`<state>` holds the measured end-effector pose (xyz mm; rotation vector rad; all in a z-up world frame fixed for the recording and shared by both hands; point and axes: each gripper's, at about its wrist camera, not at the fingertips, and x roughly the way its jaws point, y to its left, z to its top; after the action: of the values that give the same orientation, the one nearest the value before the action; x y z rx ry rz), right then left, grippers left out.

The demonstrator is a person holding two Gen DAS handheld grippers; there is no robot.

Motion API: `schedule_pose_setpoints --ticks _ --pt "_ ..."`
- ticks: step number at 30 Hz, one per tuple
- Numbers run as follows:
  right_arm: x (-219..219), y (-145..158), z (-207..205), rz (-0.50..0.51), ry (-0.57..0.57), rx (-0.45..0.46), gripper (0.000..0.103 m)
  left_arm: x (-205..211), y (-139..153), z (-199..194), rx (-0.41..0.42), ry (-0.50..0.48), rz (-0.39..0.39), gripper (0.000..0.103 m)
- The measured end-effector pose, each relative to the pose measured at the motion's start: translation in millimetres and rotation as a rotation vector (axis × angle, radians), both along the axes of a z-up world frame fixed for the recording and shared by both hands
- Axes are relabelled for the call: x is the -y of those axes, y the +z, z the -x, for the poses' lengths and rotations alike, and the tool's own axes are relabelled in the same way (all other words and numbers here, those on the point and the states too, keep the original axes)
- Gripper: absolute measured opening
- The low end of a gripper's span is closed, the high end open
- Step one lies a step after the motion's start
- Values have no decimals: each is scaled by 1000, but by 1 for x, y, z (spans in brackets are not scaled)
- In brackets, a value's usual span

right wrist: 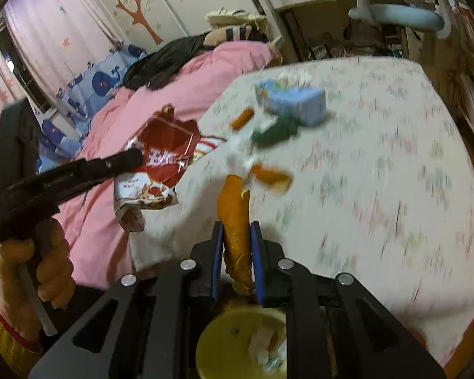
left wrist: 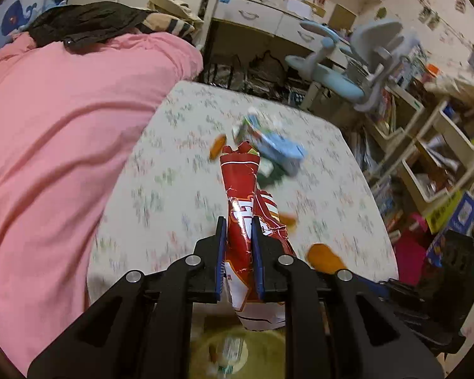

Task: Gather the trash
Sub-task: 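Carry snack bag and dough stick down to the yellow bin and open both tools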

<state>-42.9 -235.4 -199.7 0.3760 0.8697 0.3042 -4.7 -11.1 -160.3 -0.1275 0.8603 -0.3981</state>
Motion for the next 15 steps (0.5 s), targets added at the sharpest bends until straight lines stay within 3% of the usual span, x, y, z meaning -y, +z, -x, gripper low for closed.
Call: schedule_pose_setpoints --ticks 8,15 --pt "-24 -35 48 14 26 -129 18 1 -31 64 -90 -39 -54 15" --pt "-32 -58 66 35 36 -218 21 10 -61 108 -192 -64 -120 15"
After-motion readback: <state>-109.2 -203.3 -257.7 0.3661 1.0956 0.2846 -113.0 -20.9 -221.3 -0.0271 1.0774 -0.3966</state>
